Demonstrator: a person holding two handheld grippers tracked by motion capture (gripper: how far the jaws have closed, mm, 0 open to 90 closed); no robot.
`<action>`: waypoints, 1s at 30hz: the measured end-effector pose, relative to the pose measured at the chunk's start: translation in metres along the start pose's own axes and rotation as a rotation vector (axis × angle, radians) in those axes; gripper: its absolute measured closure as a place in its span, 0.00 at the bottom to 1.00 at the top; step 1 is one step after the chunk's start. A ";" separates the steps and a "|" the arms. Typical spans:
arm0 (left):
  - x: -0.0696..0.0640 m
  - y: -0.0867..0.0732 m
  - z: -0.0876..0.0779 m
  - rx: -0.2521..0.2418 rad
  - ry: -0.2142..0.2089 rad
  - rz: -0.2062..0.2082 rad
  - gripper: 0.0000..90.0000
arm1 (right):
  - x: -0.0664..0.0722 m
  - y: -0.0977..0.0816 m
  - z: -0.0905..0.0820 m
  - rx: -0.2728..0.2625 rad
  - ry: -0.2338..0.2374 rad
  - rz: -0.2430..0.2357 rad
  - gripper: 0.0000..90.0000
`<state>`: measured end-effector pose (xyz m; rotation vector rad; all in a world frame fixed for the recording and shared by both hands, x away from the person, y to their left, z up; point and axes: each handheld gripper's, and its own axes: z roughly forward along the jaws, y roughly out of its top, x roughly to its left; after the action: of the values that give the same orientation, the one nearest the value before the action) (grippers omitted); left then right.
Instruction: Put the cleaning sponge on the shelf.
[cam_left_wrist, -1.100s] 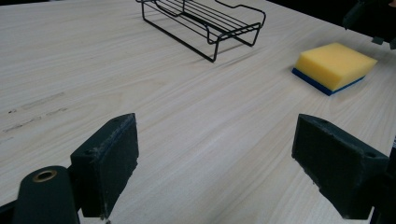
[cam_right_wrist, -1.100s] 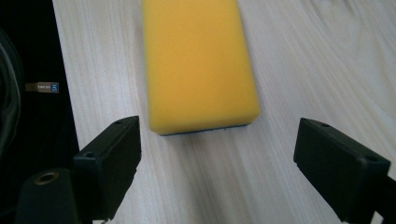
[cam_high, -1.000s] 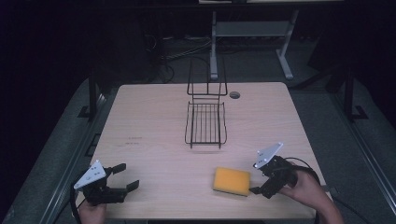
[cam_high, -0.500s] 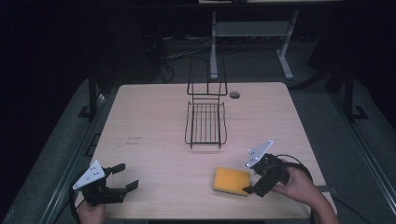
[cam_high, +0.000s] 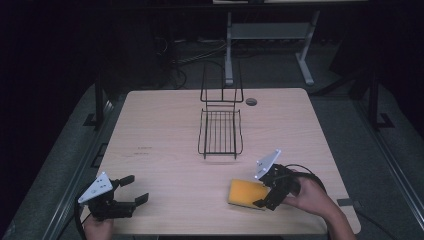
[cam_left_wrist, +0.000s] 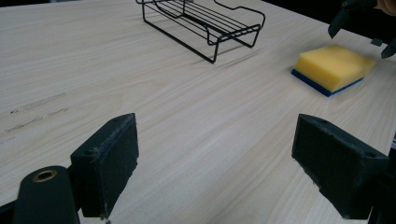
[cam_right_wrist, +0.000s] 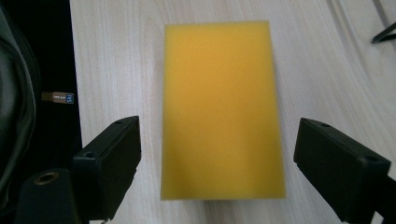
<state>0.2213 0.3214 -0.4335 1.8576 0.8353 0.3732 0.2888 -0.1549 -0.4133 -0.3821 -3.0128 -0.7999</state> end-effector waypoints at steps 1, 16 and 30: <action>0.000 0.000 0.000 0.000 0.000 0.001 0.16 | 0.000 0.001 0.001 0.003 0.001 -0.003 0.16; 0.000 0.000 0.000 -0.002 -0.001 0.000 0.16 | -0.003 0.012 0.014 0.029 0.014 -0.021 0.16; -0.001 0.000 0.000 -0.005 -0.001 -0.002 0.16 | -0.005 0.016 0.026 0.068 0.014 -0.020 0.16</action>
<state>0.2207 0.3212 -0.4331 1.8527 0.8344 0.3726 0.2989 -0.1299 -0.4280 -0.3446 -3.0254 -0.6966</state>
